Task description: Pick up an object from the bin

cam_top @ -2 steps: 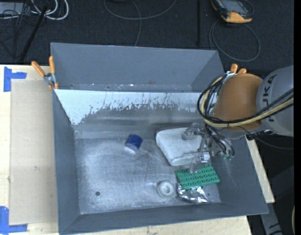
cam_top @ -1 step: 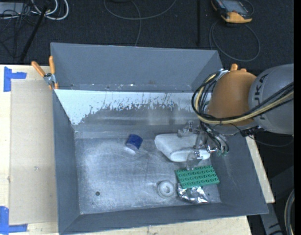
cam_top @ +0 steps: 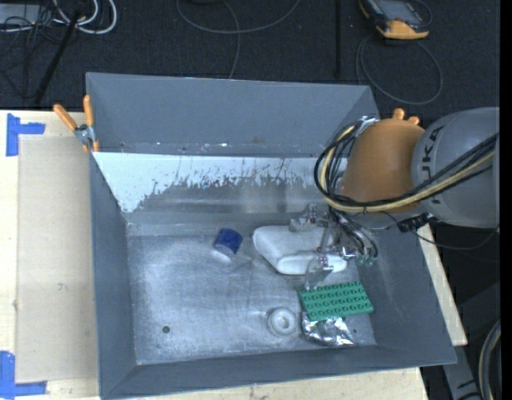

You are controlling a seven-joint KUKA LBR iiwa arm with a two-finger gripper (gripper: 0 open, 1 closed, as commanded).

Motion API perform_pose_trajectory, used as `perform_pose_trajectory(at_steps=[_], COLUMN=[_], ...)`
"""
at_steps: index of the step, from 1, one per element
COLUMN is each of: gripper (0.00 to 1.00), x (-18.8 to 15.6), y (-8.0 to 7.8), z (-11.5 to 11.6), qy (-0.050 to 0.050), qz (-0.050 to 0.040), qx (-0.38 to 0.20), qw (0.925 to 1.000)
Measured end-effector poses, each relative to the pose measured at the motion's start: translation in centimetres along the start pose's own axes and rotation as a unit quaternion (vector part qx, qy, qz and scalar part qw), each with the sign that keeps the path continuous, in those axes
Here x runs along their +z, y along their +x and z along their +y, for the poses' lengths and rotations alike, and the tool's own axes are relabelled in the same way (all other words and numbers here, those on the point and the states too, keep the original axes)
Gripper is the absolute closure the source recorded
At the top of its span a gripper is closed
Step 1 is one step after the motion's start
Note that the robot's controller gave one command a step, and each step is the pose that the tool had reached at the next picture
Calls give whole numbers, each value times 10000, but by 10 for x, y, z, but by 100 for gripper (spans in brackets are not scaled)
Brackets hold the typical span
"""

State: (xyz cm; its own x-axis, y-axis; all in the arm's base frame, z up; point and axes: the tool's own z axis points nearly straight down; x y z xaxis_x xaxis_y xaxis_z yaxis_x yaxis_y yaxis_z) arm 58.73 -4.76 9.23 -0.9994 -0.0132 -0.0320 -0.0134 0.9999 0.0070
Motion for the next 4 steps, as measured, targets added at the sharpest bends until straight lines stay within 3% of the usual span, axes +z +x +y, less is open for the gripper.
perform_pose_trajectory(at_steps=[1, 2, 4], gripper=[0, 0, 0], x=[-1, -2, 2], y=[4, 65, 52], z=[12, 33, 38], qy=[80, 51, 58], qz=[19, -43, 63], qx=[403, 693, 997], qw=[9992, 9976, 9950])
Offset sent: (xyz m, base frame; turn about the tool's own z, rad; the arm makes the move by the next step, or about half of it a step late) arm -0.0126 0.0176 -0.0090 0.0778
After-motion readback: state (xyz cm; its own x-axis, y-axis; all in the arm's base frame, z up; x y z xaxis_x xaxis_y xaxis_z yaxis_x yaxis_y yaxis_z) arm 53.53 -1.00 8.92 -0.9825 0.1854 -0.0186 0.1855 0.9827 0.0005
